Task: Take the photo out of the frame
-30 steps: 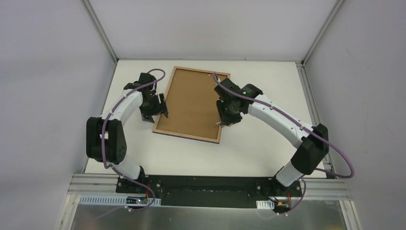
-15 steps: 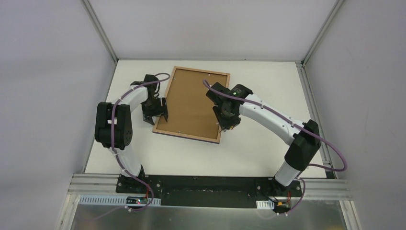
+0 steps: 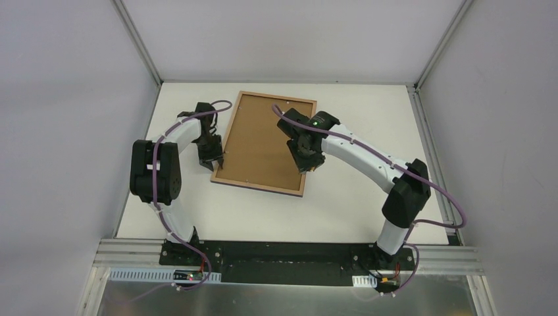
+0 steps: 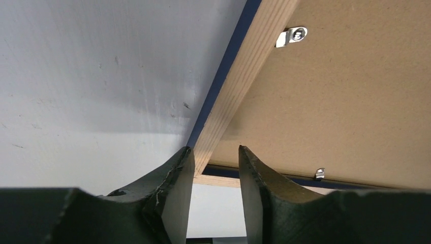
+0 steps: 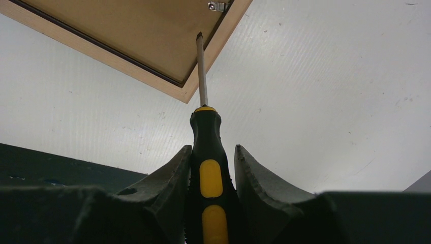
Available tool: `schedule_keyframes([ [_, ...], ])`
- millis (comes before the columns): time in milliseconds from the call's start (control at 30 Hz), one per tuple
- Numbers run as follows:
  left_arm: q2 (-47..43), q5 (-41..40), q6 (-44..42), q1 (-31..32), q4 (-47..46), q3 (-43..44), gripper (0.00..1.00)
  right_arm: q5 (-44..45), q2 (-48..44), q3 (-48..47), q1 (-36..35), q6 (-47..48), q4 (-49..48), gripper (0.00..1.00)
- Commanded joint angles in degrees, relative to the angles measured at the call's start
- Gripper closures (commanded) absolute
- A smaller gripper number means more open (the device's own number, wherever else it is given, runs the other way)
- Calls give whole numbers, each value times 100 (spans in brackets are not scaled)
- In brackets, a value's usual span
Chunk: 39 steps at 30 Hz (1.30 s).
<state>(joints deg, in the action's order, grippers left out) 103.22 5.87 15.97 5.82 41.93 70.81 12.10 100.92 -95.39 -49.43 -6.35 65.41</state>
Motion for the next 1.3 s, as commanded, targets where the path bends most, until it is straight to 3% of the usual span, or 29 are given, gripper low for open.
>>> schedule_keyframes([
  [0,146,295,-74,25,-150,-133,65,75,63,-249,-11,87,29,100],
  [800,157,144,-111,24,-149,-346,66,1199,580,-293,95,344,-497,100],
  [1033,97,278,-129,24,-138,-366,66,1032,594,-410,95,475,-771,100],
  [1133,-12,480,-102,24,-141,-366,63,1159,495,-728,105,437,-473,100],
  [1267,-266,753,172,24,-116,-331,51,1117,167,-835,151,258,-131,100],
])
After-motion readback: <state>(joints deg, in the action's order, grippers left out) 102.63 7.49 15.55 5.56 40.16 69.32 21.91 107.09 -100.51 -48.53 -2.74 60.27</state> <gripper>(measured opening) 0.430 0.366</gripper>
